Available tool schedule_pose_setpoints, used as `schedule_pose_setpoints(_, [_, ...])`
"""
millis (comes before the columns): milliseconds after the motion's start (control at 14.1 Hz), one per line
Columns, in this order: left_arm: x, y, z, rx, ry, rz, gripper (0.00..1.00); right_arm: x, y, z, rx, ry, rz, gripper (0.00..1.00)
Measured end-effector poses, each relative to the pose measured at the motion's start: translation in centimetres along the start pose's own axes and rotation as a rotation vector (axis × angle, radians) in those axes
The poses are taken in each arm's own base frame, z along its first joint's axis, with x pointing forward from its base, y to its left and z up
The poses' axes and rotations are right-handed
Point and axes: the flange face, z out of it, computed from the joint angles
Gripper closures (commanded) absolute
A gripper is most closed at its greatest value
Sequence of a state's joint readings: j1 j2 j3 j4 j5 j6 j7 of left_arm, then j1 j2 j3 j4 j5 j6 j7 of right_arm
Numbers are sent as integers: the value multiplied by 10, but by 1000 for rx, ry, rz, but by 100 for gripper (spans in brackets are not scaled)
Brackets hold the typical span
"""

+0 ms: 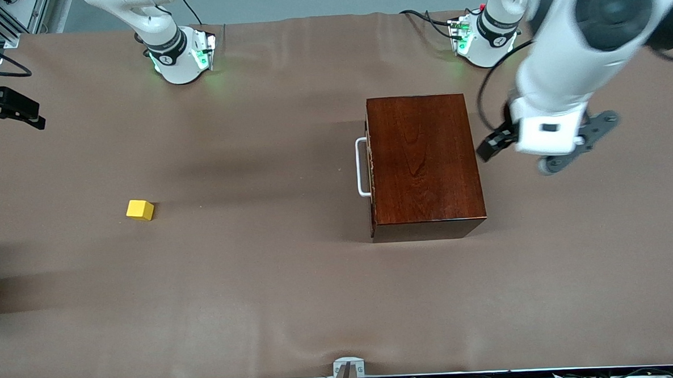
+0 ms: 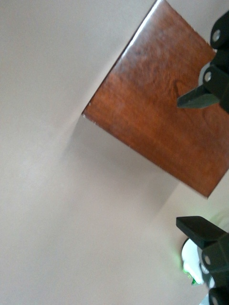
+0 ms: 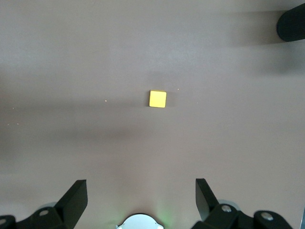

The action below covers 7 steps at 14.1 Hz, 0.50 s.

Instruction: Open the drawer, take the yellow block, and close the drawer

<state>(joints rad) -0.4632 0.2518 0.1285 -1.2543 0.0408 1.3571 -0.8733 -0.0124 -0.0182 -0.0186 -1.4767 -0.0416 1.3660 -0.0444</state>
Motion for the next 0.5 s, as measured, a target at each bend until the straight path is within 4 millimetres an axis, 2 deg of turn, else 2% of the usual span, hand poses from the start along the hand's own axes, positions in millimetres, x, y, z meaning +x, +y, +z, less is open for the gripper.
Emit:
schedule_pose_setpoints(283, [23, -73, -12, -24, -18, 122, 0, 0, 0, 1, 0, -3, 0, 0])
schedule_pose_setpoints(496, [43, -120, -15, -40, -25, 197, 0, 1, 0, 1, 0, -4, 0, 0])
